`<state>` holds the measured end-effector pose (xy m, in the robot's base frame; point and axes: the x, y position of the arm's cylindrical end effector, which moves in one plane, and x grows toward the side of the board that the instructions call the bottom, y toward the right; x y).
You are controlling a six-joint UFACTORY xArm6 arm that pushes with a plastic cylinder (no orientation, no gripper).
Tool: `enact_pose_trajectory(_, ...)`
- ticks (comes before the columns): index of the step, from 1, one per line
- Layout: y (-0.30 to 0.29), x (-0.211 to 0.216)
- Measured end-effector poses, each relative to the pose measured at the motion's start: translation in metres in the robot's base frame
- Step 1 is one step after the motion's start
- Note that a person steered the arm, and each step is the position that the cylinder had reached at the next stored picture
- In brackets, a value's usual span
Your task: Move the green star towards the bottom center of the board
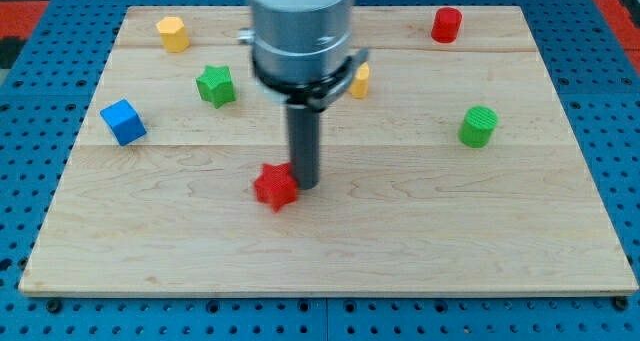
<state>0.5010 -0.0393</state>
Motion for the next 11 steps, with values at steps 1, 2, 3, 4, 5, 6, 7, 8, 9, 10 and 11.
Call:
enact_pose_trajectory(1,-0.059,0.008)
enact_pose_trajectory(2,-0.110,0.018)
enact_pose_trajectory(3,-0.120,0.014)
enact_pose_trajectory(4,-0.106,-0.033)
enact_pose_trajectory(5,-0.045,-0.088)
enact_pose_trajectory(6,-0.010,-0.133)
enact_pose_trajectory(7,-0.017,-0.179)
enact_pose_trajectory(8,-0.047,-0.185)
enact_pose_trajectory(9,-0.096,-0.185)
enact_pose_trajectory(10,-0.103,-0.166)
enact_pose_trajectory(11,-0.093,-0.123)
